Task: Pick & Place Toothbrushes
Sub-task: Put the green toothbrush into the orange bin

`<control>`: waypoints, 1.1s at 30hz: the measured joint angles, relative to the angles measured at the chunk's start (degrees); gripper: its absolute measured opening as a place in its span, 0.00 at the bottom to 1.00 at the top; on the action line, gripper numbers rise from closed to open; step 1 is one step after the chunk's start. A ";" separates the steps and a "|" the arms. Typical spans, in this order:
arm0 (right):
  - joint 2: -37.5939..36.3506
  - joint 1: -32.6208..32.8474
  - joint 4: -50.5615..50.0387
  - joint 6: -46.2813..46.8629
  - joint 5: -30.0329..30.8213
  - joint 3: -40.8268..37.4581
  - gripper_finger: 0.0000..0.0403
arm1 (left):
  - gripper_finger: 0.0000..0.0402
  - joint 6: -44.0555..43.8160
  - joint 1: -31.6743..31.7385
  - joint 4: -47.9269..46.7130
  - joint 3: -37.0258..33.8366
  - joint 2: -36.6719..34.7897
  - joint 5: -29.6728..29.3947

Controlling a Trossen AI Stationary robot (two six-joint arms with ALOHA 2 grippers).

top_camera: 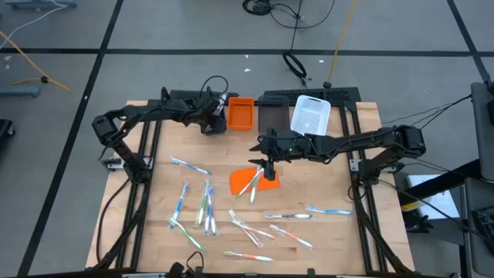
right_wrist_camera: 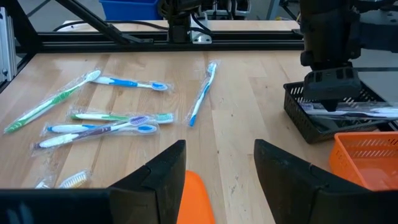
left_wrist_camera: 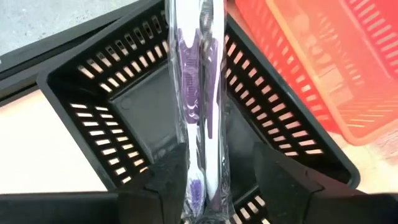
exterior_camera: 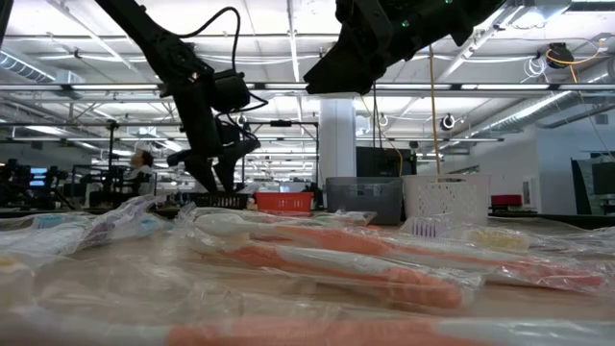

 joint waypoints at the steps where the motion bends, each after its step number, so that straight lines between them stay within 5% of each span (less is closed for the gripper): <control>1: 0.00 0.00 0.00 0.00 0.00 0.00 0.45 | 0.47 0.11 0.00 -0.01 0.00 -0.32 0.00; 12: 0.00 0.00 -1.66 0.55 0.00 0.00 0.45 | 0.49 4.02 -2.34 -0.35 0.00 -8.68 2.16; 22: 0.04 3.15 -11.29 -2.66 0.00 -0.05 0.45 | 0.45 9.13 -12.25 -0.31 0.00 -11.69 4.96; 33: 1.31 4.90 3.01 -10.26 4.70 -11.72 0.45 | 0.44 9.42 -20.78 0.43 0.00 -11.69 4.39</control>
